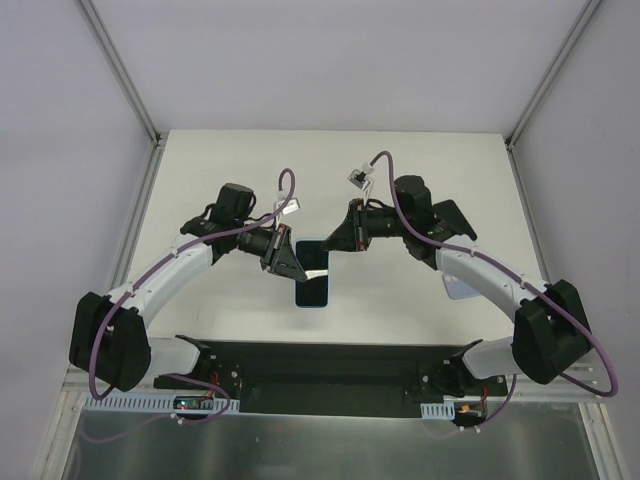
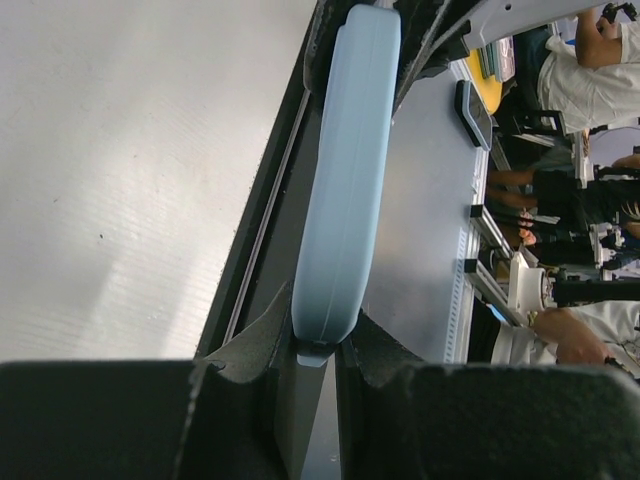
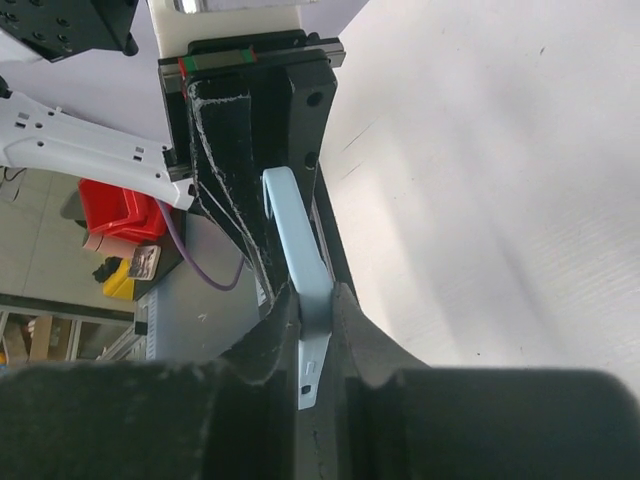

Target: Put the phone into the phone case

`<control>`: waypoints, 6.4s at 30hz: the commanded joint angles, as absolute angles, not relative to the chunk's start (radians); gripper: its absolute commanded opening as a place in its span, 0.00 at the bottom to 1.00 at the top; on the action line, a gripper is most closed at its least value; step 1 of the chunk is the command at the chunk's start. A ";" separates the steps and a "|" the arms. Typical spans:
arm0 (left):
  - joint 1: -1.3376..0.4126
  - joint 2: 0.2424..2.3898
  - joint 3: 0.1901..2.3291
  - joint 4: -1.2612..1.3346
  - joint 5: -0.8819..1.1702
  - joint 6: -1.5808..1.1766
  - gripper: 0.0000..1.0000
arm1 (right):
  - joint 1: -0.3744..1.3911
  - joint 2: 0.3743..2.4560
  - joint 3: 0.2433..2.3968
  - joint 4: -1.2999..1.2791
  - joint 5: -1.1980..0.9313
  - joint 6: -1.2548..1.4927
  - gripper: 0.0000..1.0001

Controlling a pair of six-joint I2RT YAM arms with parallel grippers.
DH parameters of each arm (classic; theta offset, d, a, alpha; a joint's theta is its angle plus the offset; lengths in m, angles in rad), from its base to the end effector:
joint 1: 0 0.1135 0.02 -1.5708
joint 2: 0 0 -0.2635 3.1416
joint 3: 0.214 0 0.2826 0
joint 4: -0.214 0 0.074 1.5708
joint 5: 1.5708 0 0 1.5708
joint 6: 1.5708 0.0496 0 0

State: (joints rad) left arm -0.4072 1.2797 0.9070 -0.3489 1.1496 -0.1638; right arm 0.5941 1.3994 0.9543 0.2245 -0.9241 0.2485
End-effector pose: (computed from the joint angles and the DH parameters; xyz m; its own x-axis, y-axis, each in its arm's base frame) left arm 0.2522 -0.1581 0.2590 -0.7274 0.2411 -0.6424 0.6815 0.1453 -0.7172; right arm 0.2691 0.2296 0.2857 -0.4174 -0.1031 -0.9028 -0.9078 0.0916 0.4093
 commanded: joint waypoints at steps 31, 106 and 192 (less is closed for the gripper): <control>-0.212 1.651 1.239 -0.616 0.885 -0.086 0.00 | 0.517 1.129 0.905 -0.264 -0.337 0.299 0.96; -0.054 1.944 1.826 -0.727 0.549 -0.262 0.99 | 0.512 1.066 1.052 -0.641 0.251 0.054 0.96; -0.149 1.273 1.091 -0.428 0.511 -0.368 0.99 | -0.115 2.188 1.721 -0.525 -0.354 -0.190 0.99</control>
State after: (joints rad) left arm -0.1616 1.2964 1.0969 -0.4480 0.4835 -0.3542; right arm -0.1165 2.2208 1.7615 -0.5201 -0.2657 -0.2249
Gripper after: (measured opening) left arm 0.992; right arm 0.981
